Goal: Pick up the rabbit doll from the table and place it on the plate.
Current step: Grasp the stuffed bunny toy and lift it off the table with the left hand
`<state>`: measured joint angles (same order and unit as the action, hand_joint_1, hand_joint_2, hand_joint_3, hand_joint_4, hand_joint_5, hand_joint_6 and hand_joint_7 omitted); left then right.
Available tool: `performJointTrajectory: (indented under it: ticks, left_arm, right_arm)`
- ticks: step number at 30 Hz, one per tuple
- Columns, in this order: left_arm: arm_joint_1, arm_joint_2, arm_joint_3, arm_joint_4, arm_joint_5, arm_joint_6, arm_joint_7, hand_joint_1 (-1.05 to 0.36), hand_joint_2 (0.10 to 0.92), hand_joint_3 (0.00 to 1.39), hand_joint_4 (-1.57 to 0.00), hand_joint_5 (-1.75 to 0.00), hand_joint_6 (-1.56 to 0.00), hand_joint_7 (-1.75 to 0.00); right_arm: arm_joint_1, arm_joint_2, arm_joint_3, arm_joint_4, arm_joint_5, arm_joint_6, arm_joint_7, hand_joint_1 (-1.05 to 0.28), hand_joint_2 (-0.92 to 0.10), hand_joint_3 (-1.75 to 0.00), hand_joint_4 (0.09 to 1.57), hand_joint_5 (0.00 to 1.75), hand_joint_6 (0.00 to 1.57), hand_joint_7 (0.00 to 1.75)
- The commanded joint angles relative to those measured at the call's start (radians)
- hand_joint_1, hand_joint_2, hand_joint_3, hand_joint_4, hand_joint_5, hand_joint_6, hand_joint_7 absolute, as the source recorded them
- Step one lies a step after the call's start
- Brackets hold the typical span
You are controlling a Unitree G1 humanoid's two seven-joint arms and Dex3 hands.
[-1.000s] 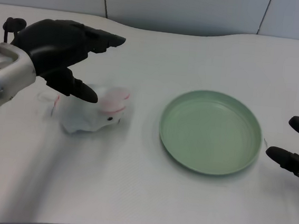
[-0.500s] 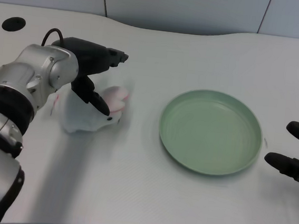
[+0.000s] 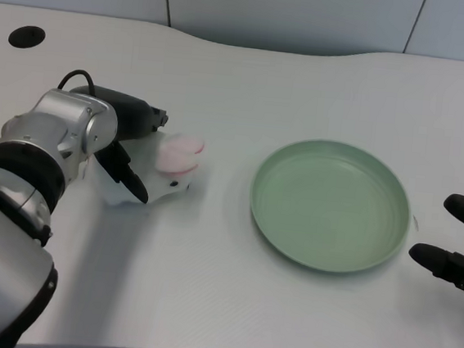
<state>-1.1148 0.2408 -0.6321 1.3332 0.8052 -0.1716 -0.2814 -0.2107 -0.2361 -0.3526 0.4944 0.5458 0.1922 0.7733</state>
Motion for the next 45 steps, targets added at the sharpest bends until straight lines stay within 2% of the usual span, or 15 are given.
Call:
performJointTrajectory:
  ticks: [1,8,17,21,23,31,33,34,35,36,37,38,40,44,45]
  left_arm:
    - [0.015,0.0,0.0,0.011,-0.008,0.011,0.009,-1.05,0.898,0.03,-0.01,0.0,-0.07,-0.03]
    - [0.052,-0.006,-0.03,0.016,0.012,0.005,0.067,-0.94,0.879,0.0,0.0,0.0,-0.05,0.0]
    - [0.085,-0.032,-0.025,0.024,-0.003,0.004,0.137,-0.88,0.879,0.0,0.0,0.0,-0.01,0.0]
    - [0.092,-0.041,-0.031,0.027,0.004,0.007,0.176,-0.84,0.859,0.0,-0.01,-0.01,-0.03,-0.01]
    - [0.103,-0.047,-0.046,0.027,0.02,0.007,0.241,-0.8,0.839,0.0,-0.1,-0.04,-0.09,-0.04]
    - [0.131,-0.056,-0.085,0.036,0.057,0.02,0.403,-0.42,0.794,0.0,-0.48,-0.18,-0.54,-0.09]
    - [0.132,-0.054,-0.089,0.037,0.059,0.019,0.407,-0.39,0.797,0.0,-0.5,-0.28,-0.61,-0.08]
    - [0.137,-0.049,-0.097,0.037,0.067,0.012,0.426,-0.39,0.798,0.0,-0.47,-0.36,-0.64,-0.06]
    - [0.141,-0.043,-0.106,0.038,0.075,0.006,0.446,-0.36,0.803,0.0,-0.44,-0.62,-0.71,-0.09]
    - [0.145,-0.037,-0.113,0.038,0.083,-0.001,0.464,-0.32,0.822,0.0,-0.39,-0.87,-0.72,-0.2]
    - [0.149,-0.032,-0.117,0.039,0.086,-0.011,0.487,-0.29,0.839,0.0,-0.34,-1.14,-0.59,-0.59]
    - [0.152,-0.028,-0.116,0.039,0.084,-0.021,0.502,-0.28,0.843,0.0,-0.34,-1.24,-0.51,-0.81]
    - [0.153,-0.025,-0.113,0.041,0.083,-0.031,0.52,-0.23,0.873,0.01,-0.37,-1.38,-0.44,-1.06]
    - [0.157,-0.019,-0.126,0.039,0.101,-0.043,0.608,-0.23,0.883,0.0,-0.53,-1.31,-0.55,-1.03]
    - [0.158,-0.016,-0.132,0.038,0.11,-0.05,0.642,-0.21,0.849,0.0,-0.59,-1.49,-0.64,-1.02]
  right_arm:
    - [0.023,-0.009,-0.013,-0.021,0.014,0.014,-0.01,-0.39,-0.92,-0.11,0.98,0.0,0.83,0.0]
    - [0.045,-0.013,-0.016,-0.049,0.033,0.032,0.0,-0.4,-0.92,-0.1,0.97,0.0,0.81,0.0]
    - [0.09,-0.003,-0.016,-0.118,0.04,0.041,-0.021,-0.39,-0.92,-0.13,0.97,0.0,0.81,0.01]
    - [0.103,0.0,-0.015,-0.137,0.052,0.05,-0.025,-0.39,-0.92,-0.14,0.98,0.01,0.81,0.01]
    - [0.114,0.002,-0.012,-0.153,0.055,0.051,-0.029,-0.38,-0.92,-0.14,0.97,0.0,0.81,0.0]
    - [0.169,0.015,-0.01,-0.221,0.07,0.057,-0.044,-0.36,-0.92,-0.2,0.98,0.0,0.81,0.0]
    - [0.177,0.015,-0.01,-0.233,0.075,0.064,-0.046,-0.36,-0.92,-0.2,0.98,0.0,0.81,0.0]
    - [0.185,0.012,-0.009,-0.238,0.077,0.062,-0.037,-0.36,-0.92,-0.2,0.98,0.0,0.81,0.0]
    - [0.192,0.009,-0.009,-0.243,0.078,0.063,-0.03,-0.37,-0.92,-0.2,0.97,0.0,0.8,0.0]
    - [0.2,0.006,-0.009,-0.251,0.079,0.066,-0.029,-0.37,-0.92,-0.2,0.97,0.0,0.79,0.0]
    - [0.207,0.005,-0.01,-0.26,0.082,0.073,-0.031,-0.37,-0.92,-0.2,0.97,0.0,0.79,0.0]
    - [0.212,0.005,-0.011,-0.266,0.085,0.076,-0.032,-0.37,-0.92,-0.2,0.97,0.0,0.79,0.0]
    - [0.219,0.003,-0.01,-0.274,0.086,0.074,-0.031,-0.37,-0.92,-0.21,0.97,0.0,0.79,0.0]
    - [0.226,0.003,-0.01,-0.288,0.09,0.084,-0.048,-0.37,-0.92,-0.21,0.97,0.0,0.79,0.0]
    - [0.224,0.005,-0.011,-0.289,0.092,0.09,-0.053,-0.37,-0.92,-0.2,0.97,0.0,0.79,0.0]
